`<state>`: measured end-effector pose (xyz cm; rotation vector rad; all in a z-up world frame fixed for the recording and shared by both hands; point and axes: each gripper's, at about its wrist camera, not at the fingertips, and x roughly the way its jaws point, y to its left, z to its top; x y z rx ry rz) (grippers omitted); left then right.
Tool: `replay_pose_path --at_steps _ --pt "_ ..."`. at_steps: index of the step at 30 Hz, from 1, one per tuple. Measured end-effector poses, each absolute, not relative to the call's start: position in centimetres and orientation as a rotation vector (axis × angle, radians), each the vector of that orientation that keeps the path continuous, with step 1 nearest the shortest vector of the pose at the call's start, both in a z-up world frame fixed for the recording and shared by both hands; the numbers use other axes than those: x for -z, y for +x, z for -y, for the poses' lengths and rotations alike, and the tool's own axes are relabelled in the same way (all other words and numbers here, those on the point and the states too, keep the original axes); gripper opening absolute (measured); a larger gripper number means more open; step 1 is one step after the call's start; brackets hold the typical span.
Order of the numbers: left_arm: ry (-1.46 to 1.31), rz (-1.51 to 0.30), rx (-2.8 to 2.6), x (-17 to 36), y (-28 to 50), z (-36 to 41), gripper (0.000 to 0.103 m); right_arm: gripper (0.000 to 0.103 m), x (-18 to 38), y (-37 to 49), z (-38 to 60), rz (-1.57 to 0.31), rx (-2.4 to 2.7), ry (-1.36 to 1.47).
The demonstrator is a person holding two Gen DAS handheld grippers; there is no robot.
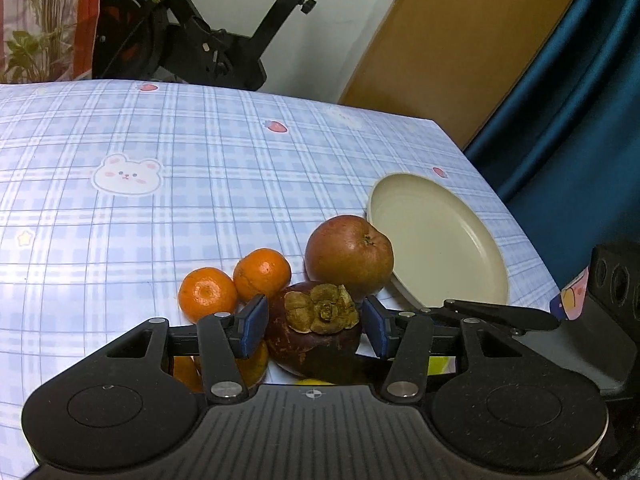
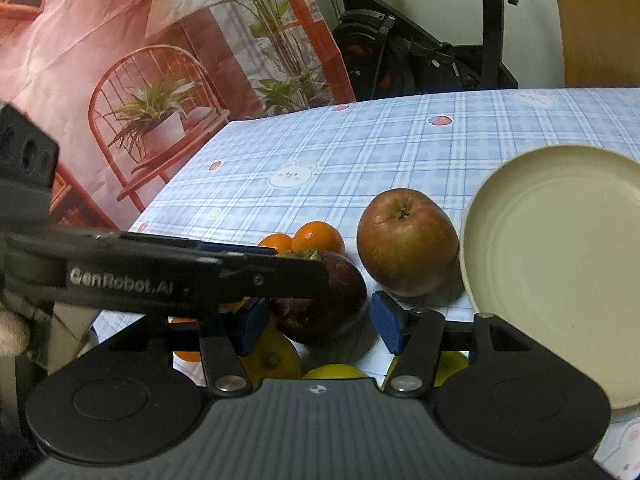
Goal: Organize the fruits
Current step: 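Grasp the dark mangosteen with the left tool and lift it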
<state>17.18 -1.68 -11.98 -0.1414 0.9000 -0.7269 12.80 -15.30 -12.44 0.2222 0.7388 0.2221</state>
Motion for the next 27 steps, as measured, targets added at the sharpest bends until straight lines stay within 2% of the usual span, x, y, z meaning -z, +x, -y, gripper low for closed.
replay_pose_path --at_steps 4,17,27 --pt "-0.17 -0.912 0.715 12.3 17.9 1.5 0.054 0.057 12.6 12.8 15.2 -0.731 -0.219 0.222" --pt "-0.104 -0.897 0.696 13.0 18.0 2.8 0.058 0.065 13.5 13.8 13.8 -0.742 -0.176 0.183" --pt "-0.047 -0.845 0.691 11.9 15.8 3.5 0.059 0.064 13.2 11.9 14.0 -0.692 -0.178 0.203"
